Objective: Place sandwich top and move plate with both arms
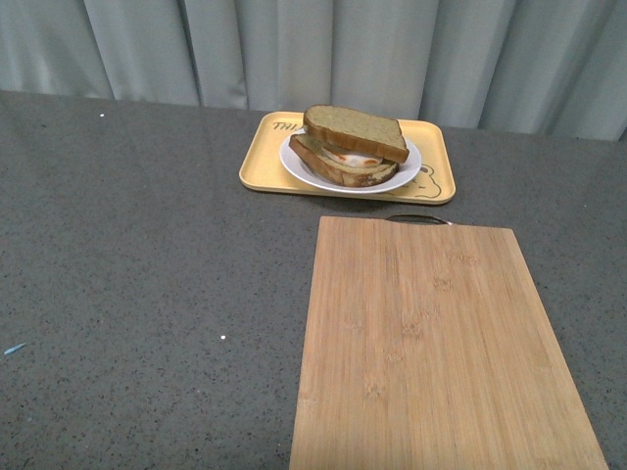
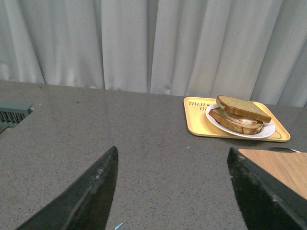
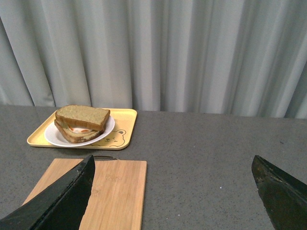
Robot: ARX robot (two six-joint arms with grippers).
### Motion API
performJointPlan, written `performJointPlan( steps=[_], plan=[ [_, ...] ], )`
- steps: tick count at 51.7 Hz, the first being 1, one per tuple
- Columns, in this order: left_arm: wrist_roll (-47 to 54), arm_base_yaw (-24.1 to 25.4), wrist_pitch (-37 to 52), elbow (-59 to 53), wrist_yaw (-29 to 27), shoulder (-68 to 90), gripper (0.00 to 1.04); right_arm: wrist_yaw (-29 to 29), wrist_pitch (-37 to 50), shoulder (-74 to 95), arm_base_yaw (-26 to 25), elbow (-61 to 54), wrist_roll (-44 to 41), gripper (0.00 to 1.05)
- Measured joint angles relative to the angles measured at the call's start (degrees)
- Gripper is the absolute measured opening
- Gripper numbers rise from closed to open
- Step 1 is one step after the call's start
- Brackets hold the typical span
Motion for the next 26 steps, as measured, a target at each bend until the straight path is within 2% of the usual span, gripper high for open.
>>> performJointPlan(
  steps=[9, 11, 26],
  plan=[
    [0.02, 0.00, 0.00, 0.00, 0.00, 0.00, 1.00, 0.00, 0.00, 0.00, 0.00, 0.00, 0.00, 0.95],
    [0.04, 0.00, 0.00, 0.00, 0.00, 0.00, 0.98, 0.00, 0.00, 0.00, 0.00, 0.00, 0.00, 0.95],
    [0.04, 0.00, 0.00, 0.00, 0.00, 0.00, 0.98, 0.00, -0.02, 0.00, 0.00, 0.00, 0.00, 0.95]
  ],
)
